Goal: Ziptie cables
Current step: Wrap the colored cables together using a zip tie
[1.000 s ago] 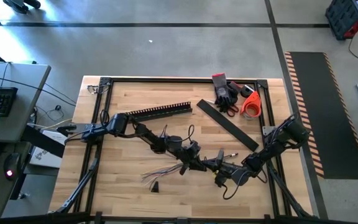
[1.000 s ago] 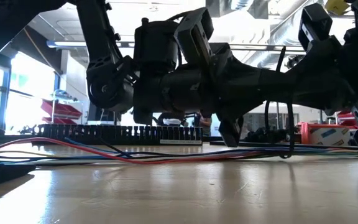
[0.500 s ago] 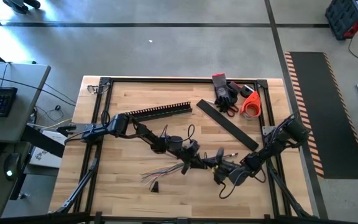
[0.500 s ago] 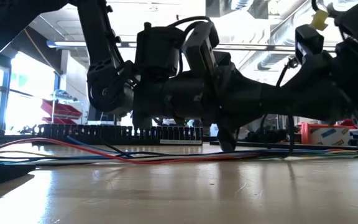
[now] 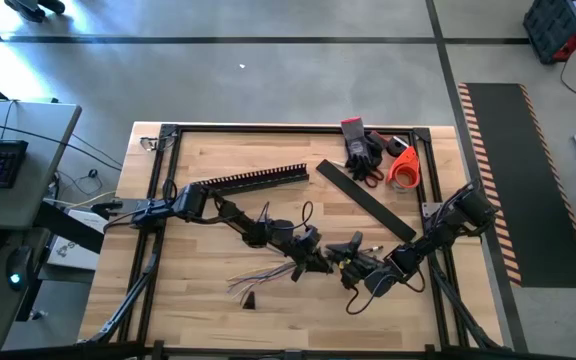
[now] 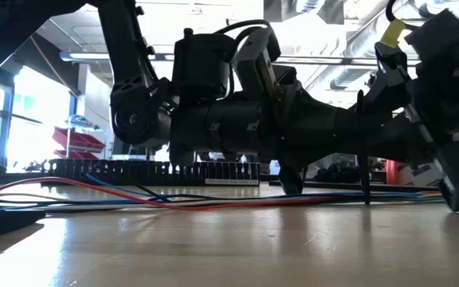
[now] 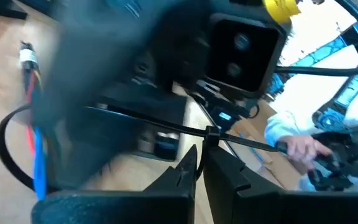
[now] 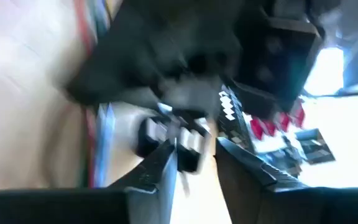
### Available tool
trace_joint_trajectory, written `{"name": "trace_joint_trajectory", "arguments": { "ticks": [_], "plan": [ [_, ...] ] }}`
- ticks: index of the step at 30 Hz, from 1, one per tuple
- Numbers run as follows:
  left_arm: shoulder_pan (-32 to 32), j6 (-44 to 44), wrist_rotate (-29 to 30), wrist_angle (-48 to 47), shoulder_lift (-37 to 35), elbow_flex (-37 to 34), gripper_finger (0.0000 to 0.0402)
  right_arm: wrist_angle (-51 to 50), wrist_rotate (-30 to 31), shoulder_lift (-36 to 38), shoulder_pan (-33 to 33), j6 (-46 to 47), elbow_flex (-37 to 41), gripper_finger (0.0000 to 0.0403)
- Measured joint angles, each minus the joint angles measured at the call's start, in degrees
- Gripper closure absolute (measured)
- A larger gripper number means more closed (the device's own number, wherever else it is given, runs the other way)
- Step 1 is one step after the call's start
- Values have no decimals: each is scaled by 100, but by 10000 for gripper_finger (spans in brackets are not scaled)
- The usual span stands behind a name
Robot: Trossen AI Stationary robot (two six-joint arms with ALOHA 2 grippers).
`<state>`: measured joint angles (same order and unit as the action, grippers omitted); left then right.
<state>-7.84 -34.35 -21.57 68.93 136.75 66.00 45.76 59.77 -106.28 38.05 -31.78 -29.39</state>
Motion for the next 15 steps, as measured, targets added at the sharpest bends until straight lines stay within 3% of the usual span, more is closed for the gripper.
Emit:
{"name": "trace_joint_trajectory", "arguments": {
  "ticks": [6,15],
  "plan": [
    [-2,2,-146,15,0,0,401,-242,300,2,-18,3,2,294],
    [-11,2,-216,28,0,0,401,-389,537,4,141,-1,9,324]
  ]
}}
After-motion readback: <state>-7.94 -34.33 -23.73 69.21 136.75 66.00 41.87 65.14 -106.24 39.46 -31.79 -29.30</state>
